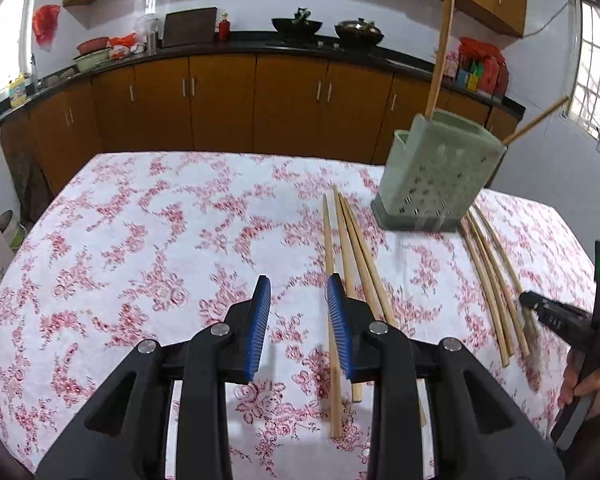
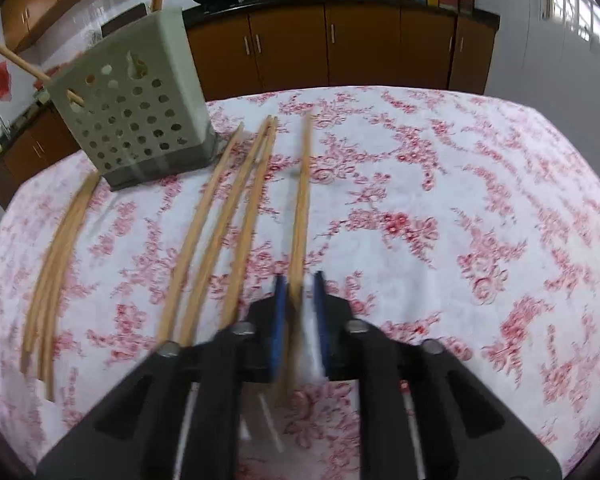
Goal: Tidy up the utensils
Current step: 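Close the left tool on a chopstick while the right tool grasps another chopstick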
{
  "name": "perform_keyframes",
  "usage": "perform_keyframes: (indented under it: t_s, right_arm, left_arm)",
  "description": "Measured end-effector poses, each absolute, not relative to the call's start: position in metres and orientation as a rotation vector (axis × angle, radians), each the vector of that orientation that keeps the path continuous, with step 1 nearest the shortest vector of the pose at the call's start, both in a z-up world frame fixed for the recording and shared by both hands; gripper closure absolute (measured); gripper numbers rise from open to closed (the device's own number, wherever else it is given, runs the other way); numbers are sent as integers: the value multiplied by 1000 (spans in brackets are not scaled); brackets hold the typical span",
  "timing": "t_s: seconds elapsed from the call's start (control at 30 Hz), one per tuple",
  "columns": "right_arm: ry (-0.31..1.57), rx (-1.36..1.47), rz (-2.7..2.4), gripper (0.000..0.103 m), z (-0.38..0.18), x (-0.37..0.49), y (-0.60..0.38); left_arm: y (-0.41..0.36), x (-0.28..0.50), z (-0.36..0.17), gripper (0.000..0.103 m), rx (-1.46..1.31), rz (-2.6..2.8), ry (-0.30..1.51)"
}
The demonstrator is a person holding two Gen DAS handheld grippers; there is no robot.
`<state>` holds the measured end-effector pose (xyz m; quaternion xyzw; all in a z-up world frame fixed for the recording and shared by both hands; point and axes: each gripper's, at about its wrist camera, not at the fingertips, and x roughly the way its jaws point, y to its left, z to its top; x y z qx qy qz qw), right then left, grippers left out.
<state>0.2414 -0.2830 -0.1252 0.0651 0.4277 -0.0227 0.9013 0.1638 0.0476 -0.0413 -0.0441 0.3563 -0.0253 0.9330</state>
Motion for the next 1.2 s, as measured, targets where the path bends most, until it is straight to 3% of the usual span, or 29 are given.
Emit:
perform_keyframes:
  t_s: [0.23, 0.67, 1.2]
  right_arm:
    - [871, 251, -172, 95, -126, 242, -321]
    - [866, 197, -168, 95, -127, 241, -315]
    - [849, 162, -99, 95, -128, 243, -301]
  left_arm:
    - [34, 170, -63, 73, -71, -122, 802]
    - [10, 185, -96, 94, 11, -141, 914]
    - [58, 203, -98, 95, -66, -25, 877]
